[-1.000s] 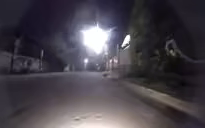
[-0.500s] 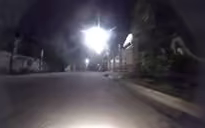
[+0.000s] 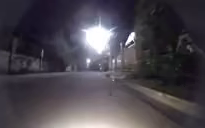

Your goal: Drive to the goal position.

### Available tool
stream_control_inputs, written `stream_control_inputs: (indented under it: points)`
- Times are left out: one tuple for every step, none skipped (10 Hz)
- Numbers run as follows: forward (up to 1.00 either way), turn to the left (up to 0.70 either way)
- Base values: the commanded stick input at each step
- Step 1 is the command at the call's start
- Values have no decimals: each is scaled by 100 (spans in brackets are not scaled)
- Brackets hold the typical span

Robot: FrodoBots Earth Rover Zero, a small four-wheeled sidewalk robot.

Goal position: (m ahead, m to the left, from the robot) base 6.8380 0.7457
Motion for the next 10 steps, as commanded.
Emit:
stream_control_inputs:
  points:
    - [70, 0]
    - [70, 0]
    - [70, 0]
    - [70, 0]
    - [70, 0]
    - [70, 0]
    - [70, 0]
    - [70, -2]
    - [70, -12]
    - [70, -35]
